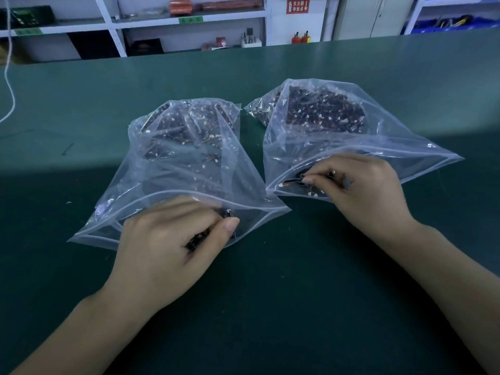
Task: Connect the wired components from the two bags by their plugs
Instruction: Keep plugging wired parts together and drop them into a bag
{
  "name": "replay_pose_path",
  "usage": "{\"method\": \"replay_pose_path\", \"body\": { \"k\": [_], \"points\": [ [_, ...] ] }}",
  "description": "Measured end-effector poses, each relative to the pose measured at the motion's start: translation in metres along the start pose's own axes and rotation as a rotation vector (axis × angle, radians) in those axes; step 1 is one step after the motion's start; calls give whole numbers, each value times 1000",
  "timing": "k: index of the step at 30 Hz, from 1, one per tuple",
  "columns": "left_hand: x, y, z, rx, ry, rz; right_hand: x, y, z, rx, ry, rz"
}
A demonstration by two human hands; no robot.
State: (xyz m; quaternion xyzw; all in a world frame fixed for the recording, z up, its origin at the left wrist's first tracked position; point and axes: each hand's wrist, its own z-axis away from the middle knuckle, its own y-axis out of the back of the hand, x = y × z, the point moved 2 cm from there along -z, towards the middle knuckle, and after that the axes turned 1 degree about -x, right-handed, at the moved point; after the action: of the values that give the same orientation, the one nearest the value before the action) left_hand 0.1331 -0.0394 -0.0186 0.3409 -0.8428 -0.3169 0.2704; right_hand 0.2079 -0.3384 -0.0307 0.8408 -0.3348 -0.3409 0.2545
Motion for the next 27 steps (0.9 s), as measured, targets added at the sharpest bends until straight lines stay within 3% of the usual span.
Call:
{"method": "replay_pose_path", "body": {
  "k": [3,6,12,20,27],
  "points": [
    [-2,-2,-3,-43,-2,-68,9,2,1,16,-109,72],
    [-7,-2,-3,-114,108,-173,16,0,2,-37,-191,140],
    [-11,-3,0,-307,205,-190,7,-4,3,-50,-194,151],
    [-12,-7,0,-244,86,-38,-16,-2,6,-5,-180,-5],
    [-5,-3,-2,-70,44,12,-42,-2,13,35,-4,-187]
  ]
}}
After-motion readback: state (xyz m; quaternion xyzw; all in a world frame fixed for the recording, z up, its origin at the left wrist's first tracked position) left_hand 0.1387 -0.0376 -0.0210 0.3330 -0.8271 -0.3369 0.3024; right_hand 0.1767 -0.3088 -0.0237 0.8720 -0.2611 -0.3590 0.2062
